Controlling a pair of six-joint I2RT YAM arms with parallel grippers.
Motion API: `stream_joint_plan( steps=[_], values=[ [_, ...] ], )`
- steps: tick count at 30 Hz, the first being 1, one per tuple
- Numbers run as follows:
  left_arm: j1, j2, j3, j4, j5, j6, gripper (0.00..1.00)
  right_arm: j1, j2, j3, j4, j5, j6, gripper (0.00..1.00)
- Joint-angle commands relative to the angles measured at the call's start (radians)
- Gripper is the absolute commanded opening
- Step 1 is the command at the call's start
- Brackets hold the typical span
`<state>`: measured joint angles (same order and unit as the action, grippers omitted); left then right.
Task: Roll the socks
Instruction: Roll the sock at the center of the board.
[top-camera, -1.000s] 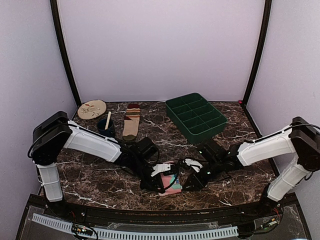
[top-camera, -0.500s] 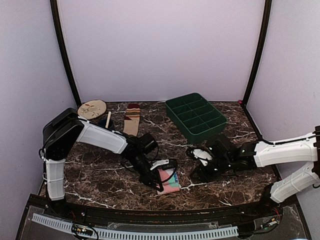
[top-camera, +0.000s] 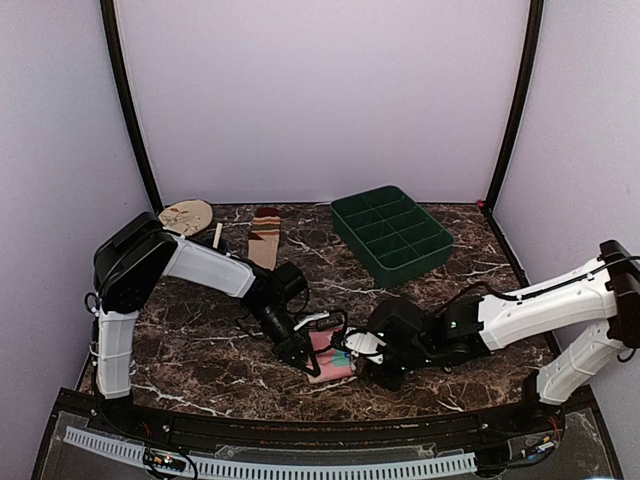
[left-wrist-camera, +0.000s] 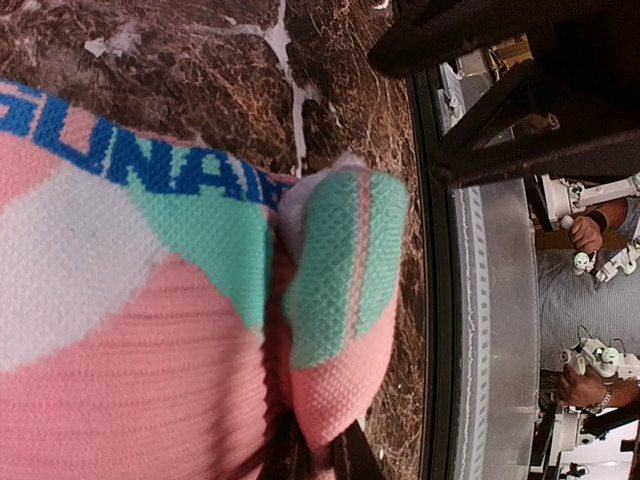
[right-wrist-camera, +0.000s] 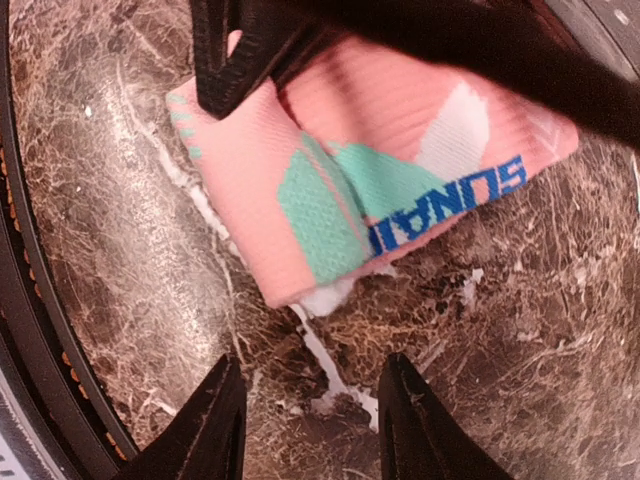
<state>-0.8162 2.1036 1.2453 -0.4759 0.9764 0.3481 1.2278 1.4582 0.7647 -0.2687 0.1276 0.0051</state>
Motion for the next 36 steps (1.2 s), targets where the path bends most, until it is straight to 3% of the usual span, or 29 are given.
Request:
stream_joint_plan(
  steps=[1, 21, 36],
  values=[
    [0.007, 0.027, 0.008, -0.064, -0.018, 0.008, 0.00, 0.051, 0.060, 0.061, 0.000, 0.089, -0.096, 0.43],
    [0.008, 0.030, 0.019, -0.075, -0.002, 0.012, 0.00, 0.073, 0.238, 0.197, -0.036, 0.075, -0.248, 0.50],
    [0.007, 0.043, 0.030, -0.071, 0.002, 0.010, 0.00, 0.073, 0.292, 0.232, -0.051, 0.021, -0.284, 0.35]
  ],
)
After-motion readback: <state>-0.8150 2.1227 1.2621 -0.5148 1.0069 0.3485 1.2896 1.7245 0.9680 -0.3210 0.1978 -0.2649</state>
